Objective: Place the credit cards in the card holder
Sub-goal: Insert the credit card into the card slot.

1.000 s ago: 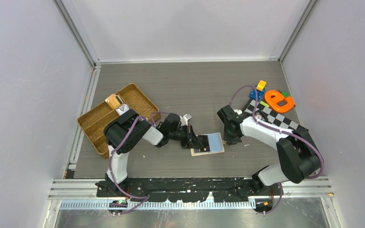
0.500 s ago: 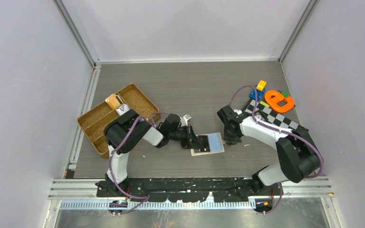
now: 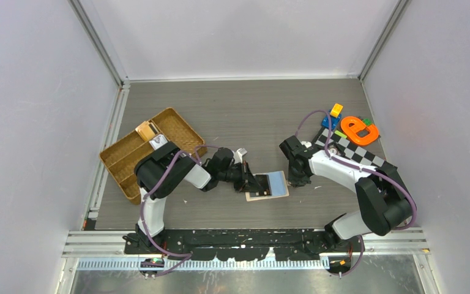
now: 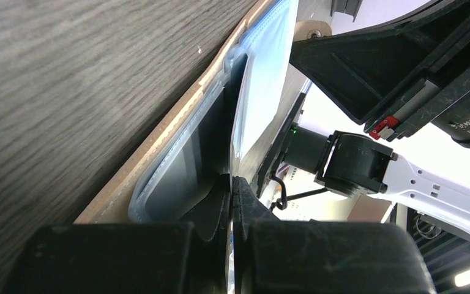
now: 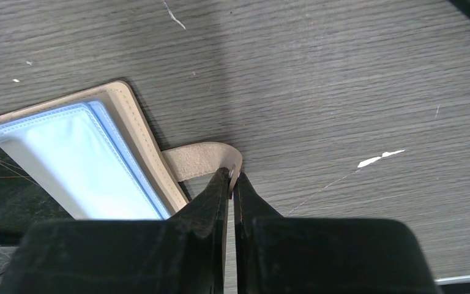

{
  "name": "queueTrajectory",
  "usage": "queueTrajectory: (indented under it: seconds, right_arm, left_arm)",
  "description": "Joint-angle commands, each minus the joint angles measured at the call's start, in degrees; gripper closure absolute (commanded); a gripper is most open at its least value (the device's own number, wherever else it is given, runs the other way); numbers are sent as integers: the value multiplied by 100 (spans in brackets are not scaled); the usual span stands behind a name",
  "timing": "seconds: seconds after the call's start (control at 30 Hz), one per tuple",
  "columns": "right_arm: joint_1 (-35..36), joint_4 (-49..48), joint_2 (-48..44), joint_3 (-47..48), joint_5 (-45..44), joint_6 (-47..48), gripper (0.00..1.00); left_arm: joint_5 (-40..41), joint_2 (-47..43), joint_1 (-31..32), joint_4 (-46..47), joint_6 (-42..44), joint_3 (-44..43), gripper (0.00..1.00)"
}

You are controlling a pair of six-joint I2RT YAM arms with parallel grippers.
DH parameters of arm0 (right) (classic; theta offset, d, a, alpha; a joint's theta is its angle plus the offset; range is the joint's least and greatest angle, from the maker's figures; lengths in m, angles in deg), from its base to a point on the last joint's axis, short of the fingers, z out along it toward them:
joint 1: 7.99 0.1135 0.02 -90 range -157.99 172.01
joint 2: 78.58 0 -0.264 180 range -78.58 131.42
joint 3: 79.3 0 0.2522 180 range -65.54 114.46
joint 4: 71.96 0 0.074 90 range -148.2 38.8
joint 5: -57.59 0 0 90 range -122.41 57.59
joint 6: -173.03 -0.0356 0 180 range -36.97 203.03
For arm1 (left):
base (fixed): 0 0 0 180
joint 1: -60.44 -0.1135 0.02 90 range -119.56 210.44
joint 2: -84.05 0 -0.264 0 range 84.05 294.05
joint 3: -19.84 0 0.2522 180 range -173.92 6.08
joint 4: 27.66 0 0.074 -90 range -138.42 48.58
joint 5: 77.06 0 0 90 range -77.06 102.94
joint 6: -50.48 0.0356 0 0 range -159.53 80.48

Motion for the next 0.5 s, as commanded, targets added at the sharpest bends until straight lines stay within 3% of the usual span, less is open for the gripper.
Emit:
queueTrajectory:
  seconds: [0.0, 0.47]
  right_arm:
    - [6, 9, -13, 156, -164, -42, 100]
    - [1, 6, -30, 142, -171, -42, 100]
  left_arm:
    - [283, 49, 63, 103, -39, -24, 100]
    - [376, 128, 173, 218, -143, -77, 100]
